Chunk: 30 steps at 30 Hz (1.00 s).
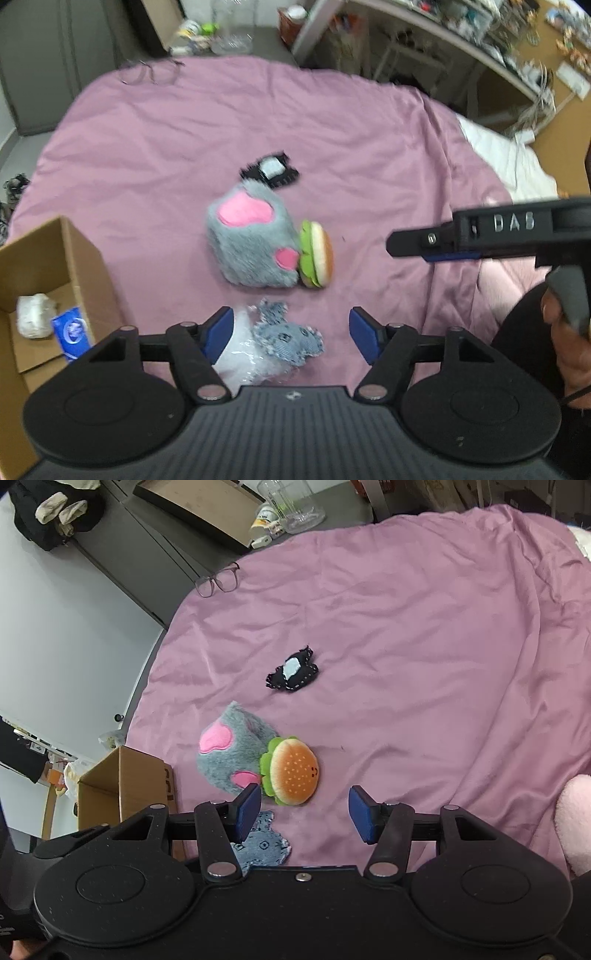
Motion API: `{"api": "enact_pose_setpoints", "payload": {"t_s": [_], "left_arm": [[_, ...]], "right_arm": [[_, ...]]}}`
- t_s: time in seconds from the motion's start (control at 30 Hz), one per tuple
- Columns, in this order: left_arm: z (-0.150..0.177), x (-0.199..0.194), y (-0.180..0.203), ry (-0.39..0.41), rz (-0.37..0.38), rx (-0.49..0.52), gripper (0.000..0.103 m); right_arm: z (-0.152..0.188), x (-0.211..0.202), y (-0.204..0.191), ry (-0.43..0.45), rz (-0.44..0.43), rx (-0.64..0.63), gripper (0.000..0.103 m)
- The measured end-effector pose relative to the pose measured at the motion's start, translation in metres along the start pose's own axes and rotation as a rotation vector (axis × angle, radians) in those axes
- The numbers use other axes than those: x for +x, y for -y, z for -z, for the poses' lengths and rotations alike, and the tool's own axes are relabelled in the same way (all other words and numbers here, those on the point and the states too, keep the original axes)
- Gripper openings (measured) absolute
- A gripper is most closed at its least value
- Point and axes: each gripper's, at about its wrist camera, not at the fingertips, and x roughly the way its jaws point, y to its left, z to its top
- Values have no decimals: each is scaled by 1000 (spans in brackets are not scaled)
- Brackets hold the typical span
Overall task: Organize soft objects
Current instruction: 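Grasp the blue denim plush with the left tool while the right tool grasps the burger plush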
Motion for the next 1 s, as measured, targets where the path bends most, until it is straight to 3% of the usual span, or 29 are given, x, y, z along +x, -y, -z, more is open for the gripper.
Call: {"api": "enact_pose_setpoints", "payload": {"t_s": [0.27, 0.6, 0.77, 0.9, 1.0], "left_arm": [[-6, 36, -2, -93, 19, -18, 65], [-7, 77, -10, -207, -12, -32, 60], [-3, 94, -14, -280, 29, -45, 31], [-4, 94, -16, -277, 42, -59, 28], [-7, 92, -19, -260, 53, -83, 26]], "right_arm": [[-8, 22, 13, -53, -10, 6, 53], [-16, 59, 14, -130, -24, -4, 53], [-21, 77, 8, -149, -30, -16, 53], [-23, 87, 3, -156, -34, -29, 53], [-23, 92, 2, -158, -36, -31, 44]]}}
